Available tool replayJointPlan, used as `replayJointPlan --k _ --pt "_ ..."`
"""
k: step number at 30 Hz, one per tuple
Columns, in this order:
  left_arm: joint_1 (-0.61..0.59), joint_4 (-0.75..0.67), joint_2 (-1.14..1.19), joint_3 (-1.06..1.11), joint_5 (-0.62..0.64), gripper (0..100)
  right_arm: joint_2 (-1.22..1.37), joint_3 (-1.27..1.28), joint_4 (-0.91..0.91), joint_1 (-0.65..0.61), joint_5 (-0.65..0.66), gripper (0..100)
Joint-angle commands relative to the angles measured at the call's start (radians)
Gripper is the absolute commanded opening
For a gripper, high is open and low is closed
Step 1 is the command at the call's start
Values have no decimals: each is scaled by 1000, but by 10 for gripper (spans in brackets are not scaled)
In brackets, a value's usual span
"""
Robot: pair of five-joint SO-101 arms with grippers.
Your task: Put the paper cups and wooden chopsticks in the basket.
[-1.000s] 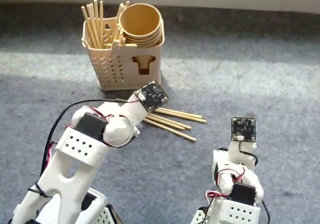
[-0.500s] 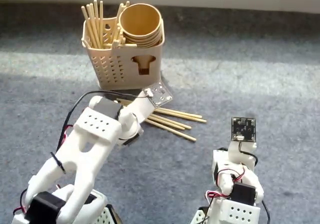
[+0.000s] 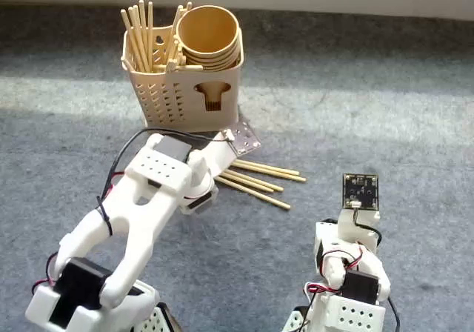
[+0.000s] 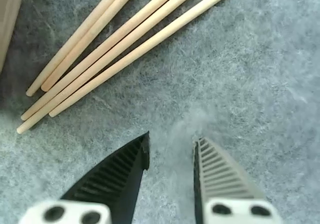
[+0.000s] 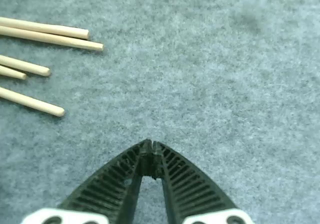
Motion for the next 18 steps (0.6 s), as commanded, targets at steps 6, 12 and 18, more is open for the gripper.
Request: replayJointPlan --k 6,12,18 --pt "7 -86 91 -48 -9 150 -1 119 -16 8 -5 15" --pt "7 -89 143 -48 -9 97 -1 119 -16 8 -5 15" --pt "7 -84 156 -41 -9 84 -1 119 -16 8 -5 15"
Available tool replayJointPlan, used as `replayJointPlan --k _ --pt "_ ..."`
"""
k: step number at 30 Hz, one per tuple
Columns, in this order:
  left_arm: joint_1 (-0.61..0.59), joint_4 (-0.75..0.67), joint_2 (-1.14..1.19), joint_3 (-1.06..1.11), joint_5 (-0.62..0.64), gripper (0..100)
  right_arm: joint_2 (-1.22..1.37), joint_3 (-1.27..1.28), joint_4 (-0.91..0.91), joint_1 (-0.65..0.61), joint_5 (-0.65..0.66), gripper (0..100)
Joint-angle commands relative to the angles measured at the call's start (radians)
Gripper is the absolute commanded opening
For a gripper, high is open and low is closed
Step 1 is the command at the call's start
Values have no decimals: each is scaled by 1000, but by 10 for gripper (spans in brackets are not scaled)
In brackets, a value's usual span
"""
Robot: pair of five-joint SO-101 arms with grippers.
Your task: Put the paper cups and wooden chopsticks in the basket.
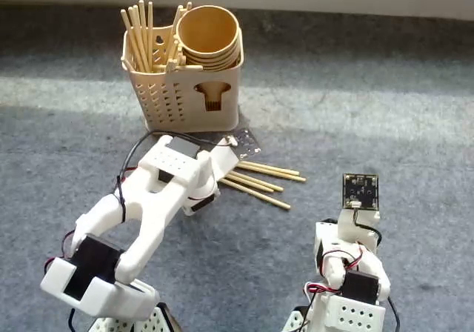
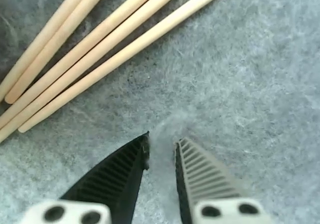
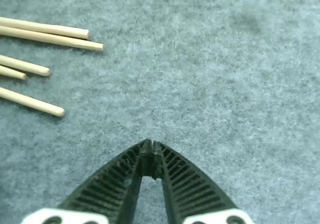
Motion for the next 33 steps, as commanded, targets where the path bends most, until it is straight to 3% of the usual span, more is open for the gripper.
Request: replayJointPlan --k 1,25,33 --pt "7 -6 -2 -41 -6 84 -1 119 -16 8 -5 15" --pt "7 60 -16 -42 -3 5 -1 119 -16 8 -5 15" --pt "5 100 -199 -30 44 5 -1 119 -16 8 -5 15"
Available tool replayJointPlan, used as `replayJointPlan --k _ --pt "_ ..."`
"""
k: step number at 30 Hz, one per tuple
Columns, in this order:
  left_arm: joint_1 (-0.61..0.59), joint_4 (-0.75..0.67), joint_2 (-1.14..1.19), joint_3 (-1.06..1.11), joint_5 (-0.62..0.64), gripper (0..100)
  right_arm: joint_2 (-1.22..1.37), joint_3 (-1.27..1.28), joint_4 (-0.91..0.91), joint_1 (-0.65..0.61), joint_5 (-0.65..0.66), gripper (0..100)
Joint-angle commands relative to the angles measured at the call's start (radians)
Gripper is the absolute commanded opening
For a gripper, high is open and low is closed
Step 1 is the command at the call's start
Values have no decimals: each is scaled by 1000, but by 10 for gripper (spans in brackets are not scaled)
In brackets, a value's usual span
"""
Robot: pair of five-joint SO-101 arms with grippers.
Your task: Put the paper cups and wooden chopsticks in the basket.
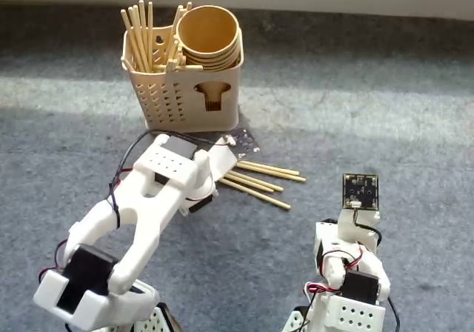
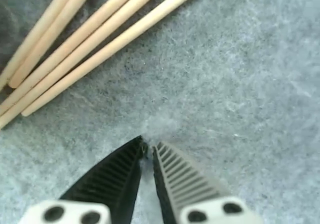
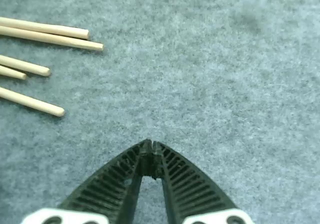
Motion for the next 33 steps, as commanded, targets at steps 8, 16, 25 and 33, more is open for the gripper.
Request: replayJointPlan --k 8,16,25,33 --pt "-2 9 -136 -38 20 7 -1 119 -16 8 -5 15" --pt "4 -66 -134 -30 18 148 -1 119 -16 8 -5 15" --pt "21 -124 -64 -38 -6 144 -1 119 -16 8 -5 15" --pt "22 -183 76 -38 -38 144 -1 119 -16 8 -5 15"
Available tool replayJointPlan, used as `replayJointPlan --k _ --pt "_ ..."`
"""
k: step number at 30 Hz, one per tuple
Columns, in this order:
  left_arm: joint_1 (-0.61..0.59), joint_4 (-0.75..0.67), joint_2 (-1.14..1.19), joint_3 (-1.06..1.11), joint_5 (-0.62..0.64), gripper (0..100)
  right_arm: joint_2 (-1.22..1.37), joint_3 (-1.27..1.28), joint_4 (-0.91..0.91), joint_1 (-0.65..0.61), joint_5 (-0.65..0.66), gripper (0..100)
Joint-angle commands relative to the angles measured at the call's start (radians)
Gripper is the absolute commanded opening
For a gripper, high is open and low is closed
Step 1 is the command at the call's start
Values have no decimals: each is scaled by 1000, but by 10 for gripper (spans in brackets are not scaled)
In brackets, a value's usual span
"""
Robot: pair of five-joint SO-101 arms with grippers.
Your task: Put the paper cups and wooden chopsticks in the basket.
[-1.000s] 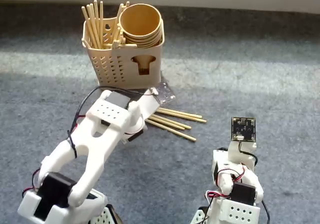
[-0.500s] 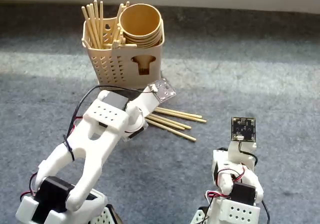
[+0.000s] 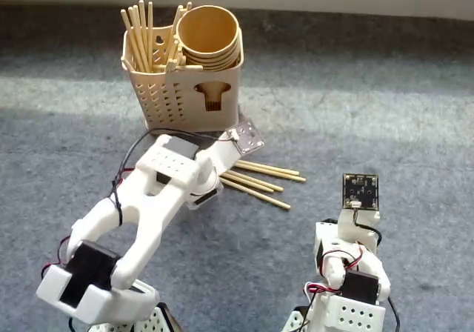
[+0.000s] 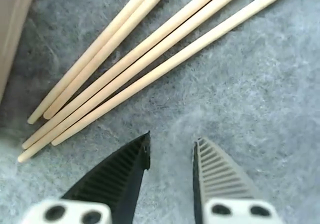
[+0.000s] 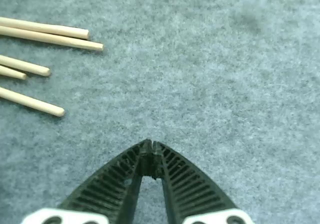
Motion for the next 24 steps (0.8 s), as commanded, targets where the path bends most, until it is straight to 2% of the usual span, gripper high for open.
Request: replayJointPlan --k 1,19,24 --pt "19 -21 7 -38 -9 144 -1 119 -16 8 -5 15" --pt "16 -21 12 31 -17 139 -1 119 -16 8 -5 15" --pt "21 -17 12 42 -17 40 -1 119 -16 8 -5 15"
